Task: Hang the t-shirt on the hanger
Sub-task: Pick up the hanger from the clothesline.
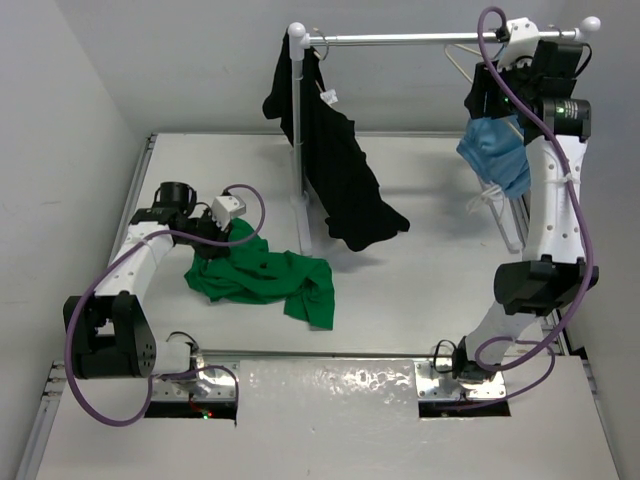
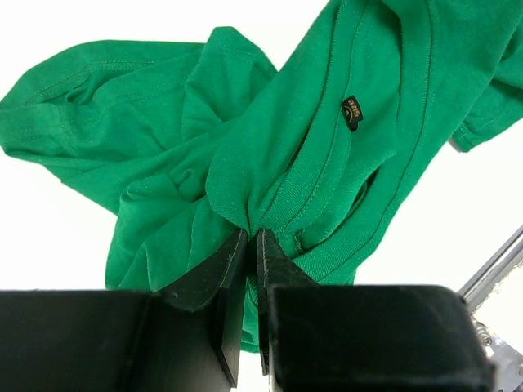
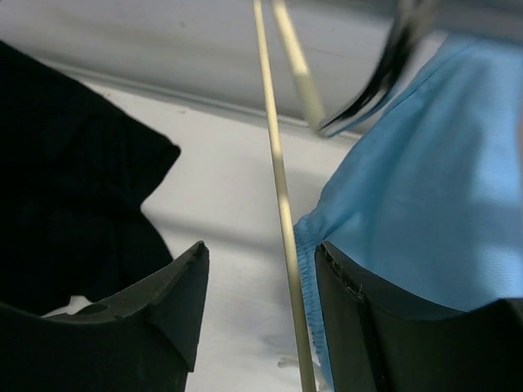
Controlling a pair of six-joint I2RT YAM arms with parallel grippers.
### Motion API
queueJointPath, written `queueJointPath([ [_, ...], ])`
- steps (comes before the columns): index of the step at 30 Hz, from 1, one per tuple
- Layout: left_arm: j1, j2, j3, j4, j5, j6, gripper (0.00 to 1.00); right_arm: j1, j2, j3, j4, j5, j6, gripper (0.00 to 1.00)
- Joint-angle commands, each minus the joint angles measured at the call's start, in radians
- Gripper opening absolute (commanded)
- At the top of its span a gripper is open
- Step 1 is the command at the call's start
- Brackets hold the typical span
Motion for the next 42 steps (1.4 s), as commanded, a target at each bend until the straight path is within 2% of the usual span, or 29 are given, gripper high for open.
queueJointPath([
  [1, -0.013, -0.022, 0.004, 0.029, -0.009, -0.001, 0.08, -0.001, -0.013, -0.038, 0.024, -0.045, -0.015, 0.54],
  [4, -0.013, -0.023, 0.007, 0.026, -0.009, -0.001, 0.07, -0.002, -0.005, -0.057, 0.024, -0.036, -0.03, 0.55],
  [6, -0.013, -0.023, 0.006, 0.026, -0.002, 0.002, 0.07, -0.002, -0.004, -0.058, 0.024, -0.037, -0.034, 0.52],
  [7, -0.013, -0.023, 0.006, 0.029, 0.0, 0.0, 0.07, -0.001, -0.005, -0.06, 0.026, -0.036, -0.034, 0.49],
  [9, -0.013, -0.023, 0.006, 0.032, 0.003, -0.003, 0.07, -0.001, -0.01, -0.07, 0.027, -0.034, -0.037, 0.34],
  [10, -0.013, -0.023, 0.006, 0.031, 0.001, -0.001, 0.07, -0.001, -0.023, -0.092, 0.032, -0.031, -0.037, 0.19],
  [11, -0.013, -0.023, 0.006, 0.031, 0.003, -0.001, 0.07, -0.001, -0.033, -0.107, 0.041, -0.023, -0.034, 0.16],
  [15, -0.012, -0.026, 0.007, 0.013, 0.017, 0.008, 0.08, -0.001, -0.068, -0.147, 0.073, -0.028, -0.037, 0.19],
  [17, -0.013, -0.028, 0.009, 0.011, 0.02, 0.011, 0.08, -0.001, -0.071, -0.149, 0.073, -0.028, -0.032, 0.16],
  [18, -0.013, -0.031, 0.007, 0.011, 0.021, 0.013, 0.08, -0.001, -0.071, -0.149, 0.073, -0.023, -0.032, 0.09],
  [21, -0.013, -0.035, 0.007, 0.008, 0.021, 0.013, 0.08, -0.001, -0.077, -0.146, 0.075, -0.008, -0.032, 0.01],
  [28, -0.013, -0.037, 0.015, 0.002, 0.026, 0.011, 0.08, 0.001, -0.114, -0.107, 0.079, 0.043, -0.02, 0.0],
  [36, -0.013, -0.041, 0.012, -0.004, 0.023, 0.011, 0.08, 0.003, -0.192, -0.112, 0.127, 0.03, -0.003, 0.0],
  [42, -0.013, -0.046, 0.003, 0.012, 0.035, 0.008, 0.08, 0.009, -0.243, -0.169, 0.118, 0.021, -0.006, 0.0],
])
